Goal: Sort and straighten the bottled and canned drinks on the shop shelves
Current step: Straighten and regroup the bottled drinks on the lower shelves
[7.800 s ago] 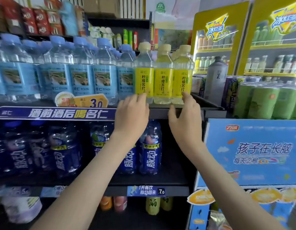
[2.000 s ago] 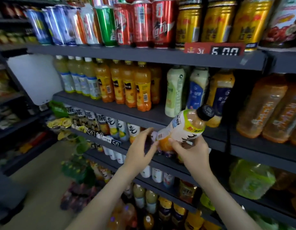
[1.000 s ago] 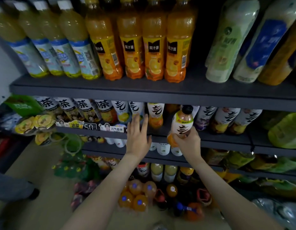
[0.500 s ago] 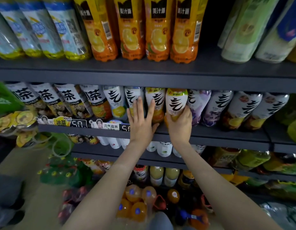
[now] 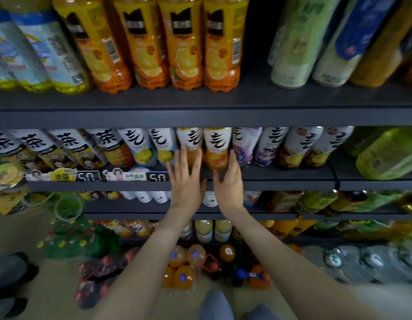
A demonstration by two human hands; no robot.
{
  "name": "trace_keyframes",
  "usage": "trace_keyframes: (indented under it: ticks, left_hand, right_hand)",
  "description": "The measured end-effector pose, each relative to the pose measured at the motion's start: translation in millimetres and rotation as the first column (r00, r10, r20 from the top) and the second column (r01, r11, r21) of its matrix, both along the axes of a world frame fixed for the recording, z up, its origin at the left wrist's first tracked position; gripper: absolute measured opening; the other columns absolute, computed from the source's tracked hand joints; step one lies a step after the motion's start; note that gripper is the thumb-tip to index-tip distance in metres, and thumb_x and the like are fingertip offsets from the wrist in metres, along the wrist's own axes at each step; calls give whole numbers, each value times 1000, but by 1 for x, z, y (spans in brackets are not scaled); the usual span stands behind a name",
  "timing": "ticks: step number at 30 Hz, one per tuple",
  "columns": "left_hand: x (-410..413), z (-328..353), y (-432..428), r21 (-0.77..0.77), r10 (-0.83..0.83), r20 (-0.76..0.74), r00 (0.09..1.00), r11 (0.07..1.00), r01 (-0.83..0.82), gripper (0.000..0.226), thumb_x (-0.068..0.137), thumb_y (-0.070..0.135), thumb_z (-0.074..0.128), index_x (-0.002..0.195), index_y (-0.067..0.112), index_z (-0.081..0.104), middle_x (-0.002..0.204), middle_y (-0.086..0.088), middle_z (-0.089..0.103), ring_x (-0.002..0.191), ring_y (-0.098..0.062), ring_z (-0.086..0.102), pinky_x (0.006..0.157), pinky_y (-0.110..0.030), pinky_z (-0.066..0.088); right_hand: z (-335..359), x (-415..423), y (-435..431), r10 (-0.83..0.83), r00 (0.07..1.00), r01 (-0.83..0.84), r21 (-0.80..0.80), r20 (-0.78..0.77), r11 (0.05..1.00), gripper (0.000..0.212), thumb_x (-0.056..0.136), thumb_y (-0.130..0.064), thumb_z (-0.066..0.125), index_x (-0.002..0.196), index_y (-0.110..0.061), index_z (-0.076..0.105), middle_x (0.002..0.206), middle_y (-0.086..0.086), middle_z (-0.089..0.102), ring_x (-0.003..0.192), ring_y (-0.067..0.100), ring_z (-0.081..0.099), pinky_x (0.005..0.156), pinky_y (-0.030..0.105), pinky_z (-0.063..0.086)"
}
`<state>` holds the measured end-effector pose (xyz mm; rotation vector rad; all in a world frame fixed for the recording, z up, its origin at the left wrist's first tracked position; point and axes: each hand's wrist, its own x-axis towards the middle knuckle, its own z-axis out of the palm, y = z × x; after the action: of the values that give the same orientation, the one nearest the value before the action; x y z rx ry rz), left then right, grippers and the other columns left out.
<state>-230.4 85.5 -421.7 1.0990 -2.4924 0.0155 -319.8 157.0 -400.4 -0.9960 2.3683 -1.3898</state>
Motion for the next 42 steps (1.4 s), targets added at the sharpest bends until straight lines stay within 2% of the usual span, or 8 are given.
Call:
trace_keyframes:
  ticks: [6,11,17,24,31,34,38,42]
  left_hand:
    - [-31,25,69,107,-247,-37,968,963,249,78,70,7,75,138,3,37,141,-25,40,134,-38,29,110,-57,26]
    - [-101,41,143,186,-398,59,916,905,382,56,75,8,76,126,-3,55,131,-20,55,126,-37,48,104,-51,38]
    - [-198,56,263,302,-458,17,889,850,432,53,97,25,47,145,7,32,151,-8,31,142,-23,23,116,-32,16]
    - [-298,70,369,372,-476,-41,879,809,455,56,99,28,44,147,12,23,153,-4,25,142,-21,20,115,-30,19]
    - [-386,72,387,379,-429,-46,902,828,413,61,99,27,44,150,10,15,156,-7,18,144,-22,16,116,-31,20]
    - [-429,61,391,310,-398,-75,914,862,401,64,97,25,47,150,8,15,157,-11,14,144,-26,15,116,-33,18]
    - [-480,47,394,114,-457,-101,884,877,466,70,83,18,67,143,3,34,149,-24,27,136,-36,26,109,-49,35]
    - [-512,24,386,-9,-481,-120,868,875,484,73,73,13,76,135,1,41,143,-25,32,128,-36,29,101,-52,42]
  right_hand:
    - [16,-47,85,83,995,-70,202,-57,977,46,98,-19,49,141,-7,37,140,11,44,132,25,39,96,35,43]
    - [33,-118,178,-2,998,22,338,-61,941,41,98,-23,48,136,-11,39,135,9,45,127,25,41,87,35,47]
    - [45,-204,310,-120,990,138,320,-75,937,42,95,-23,54,133,-12,42,130,7,45,121,25,46,85,35,48]
    - [56,-310,432,-236,967,255,300,-101,919,38,94,-20,56,127,-8,44,124,10,48,116,27,49,86,35,48]
    - [55,-409,459,-313,949,302,188,28,934,45,92,-17,57,133,-8,42,130,8,48,118,26,48,87,30,42]
    - [42,-457,458,-328,942,315,153,70,937,42,90,-15,59,129,-8,43,126,9,50,117,28,48,84,30,40]
    - [32,-513,446,-310,947,295,156,81,943,59,87,-14,65,137,-4,36,132,13,46,123,28,44,82,20,33]
    - [25,-562,422,-235,967,232,43,102,972,74,78,-19,77,137,-2,35,133,16,47,124,29,45,95,33,43]
